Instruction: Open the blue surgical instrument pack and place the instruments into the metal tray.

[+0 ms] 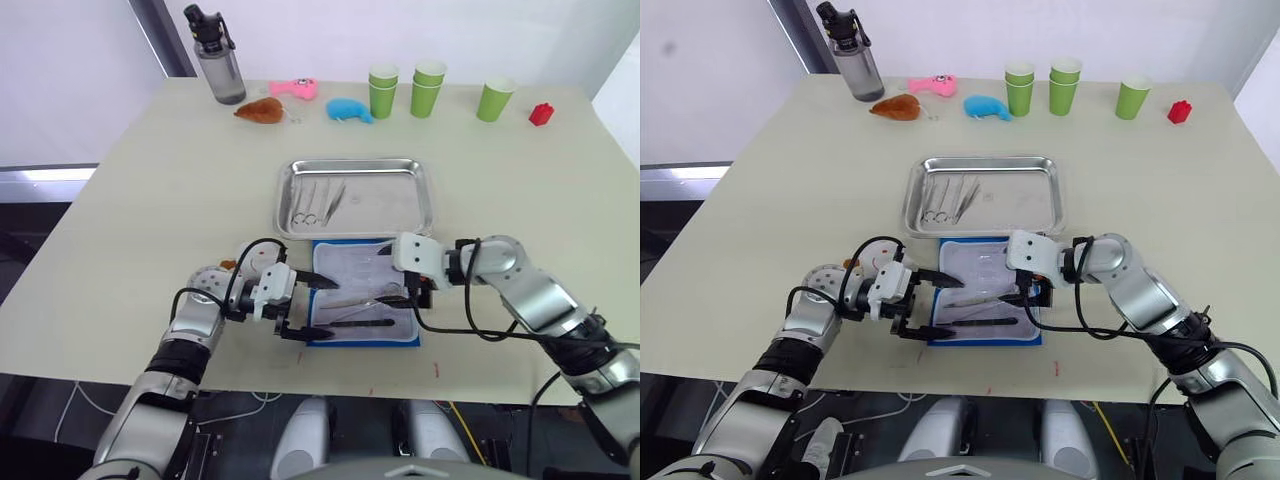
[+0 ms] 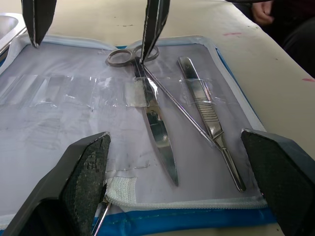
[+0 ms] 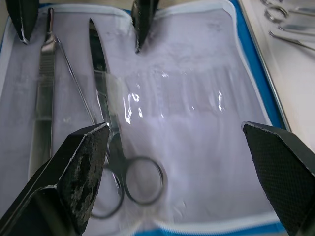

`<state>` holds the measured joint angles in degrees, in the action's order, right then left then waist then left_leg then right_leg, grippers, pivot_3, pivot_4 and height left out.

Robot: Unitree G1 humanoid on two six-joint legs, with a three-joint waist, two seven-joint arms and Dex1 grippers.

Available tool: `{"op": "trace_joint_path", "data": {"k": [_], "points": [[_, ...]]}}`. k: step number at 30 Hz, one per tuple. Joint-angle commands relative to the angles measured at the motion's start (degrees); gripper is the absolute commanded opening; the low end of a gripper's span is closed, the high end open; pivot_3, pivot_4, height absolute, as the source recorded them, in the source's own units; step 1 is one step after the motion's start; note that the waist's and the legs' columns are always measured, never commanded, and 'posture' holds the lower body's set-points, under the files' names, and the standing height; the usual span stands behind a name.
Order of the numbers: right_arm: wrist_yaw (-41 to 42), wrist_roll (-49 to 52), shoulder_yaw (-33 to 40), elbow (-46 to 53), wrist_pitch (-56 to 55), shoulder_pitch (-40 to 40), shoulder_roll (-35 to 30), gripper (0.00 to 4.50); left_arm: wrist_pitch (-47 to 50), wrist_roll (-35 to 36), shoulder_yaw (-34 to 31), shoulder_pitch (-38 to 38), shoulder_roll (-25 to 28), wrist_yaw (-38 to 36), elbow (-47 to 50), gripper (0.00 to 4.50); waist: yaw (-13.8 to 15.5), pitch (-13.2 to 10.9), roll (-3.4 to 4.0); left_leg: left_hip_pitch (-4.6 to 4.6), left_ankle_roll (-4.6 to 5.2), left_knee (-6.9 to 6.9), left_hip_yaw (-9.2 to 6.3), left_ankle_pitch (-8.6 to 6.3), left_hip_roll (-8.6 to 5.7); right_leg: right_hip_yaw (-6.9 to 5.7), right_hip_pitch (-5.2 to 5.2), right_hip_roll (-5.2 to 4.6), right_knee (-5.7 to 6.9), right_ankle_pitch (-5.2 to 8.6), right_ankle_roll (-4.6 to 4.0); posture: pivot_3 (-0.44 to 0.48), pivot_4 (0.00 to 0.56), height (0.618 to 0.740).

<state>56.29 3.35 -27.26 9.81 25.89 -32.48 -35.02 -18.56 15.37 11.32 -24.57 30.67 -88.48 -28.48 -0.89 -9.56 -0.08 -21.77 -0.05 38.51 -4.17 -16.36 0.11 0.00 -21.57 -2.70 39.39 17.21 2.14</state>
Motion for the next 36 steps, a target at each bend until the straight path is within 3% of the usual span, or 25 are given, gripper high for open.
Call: {"op": "trace_joint_path", "data": {"k": [1,36], "points": [[0.1,-1.7,0.0,-0.1,-1.0,-0.8,0.6,4.50,-0.5,-2.8,2.2,1.9,0.2,-1.1,-2.3,4.46,0.0,0.0,0.00,0.00,0.00,0.00,0.00,0.00,0.00,0.00,0.00,0.00,0.00,0.00,0.00,0.000,0.150,0.734],[4.1,-11.0,-2.8,-4.2,-7.8,-0.7,2.5,4.50,-1.3,-2.7,2.2,2.2,0.2,-1.4,-2.8,4.46,-0.1,0.3,0.13,0.07,0.00,0.00,0.06,0.00,-0.03,0.08,0.00,0.02,0.05,0.00,0.00,0.000,0.150,0.734]]}}
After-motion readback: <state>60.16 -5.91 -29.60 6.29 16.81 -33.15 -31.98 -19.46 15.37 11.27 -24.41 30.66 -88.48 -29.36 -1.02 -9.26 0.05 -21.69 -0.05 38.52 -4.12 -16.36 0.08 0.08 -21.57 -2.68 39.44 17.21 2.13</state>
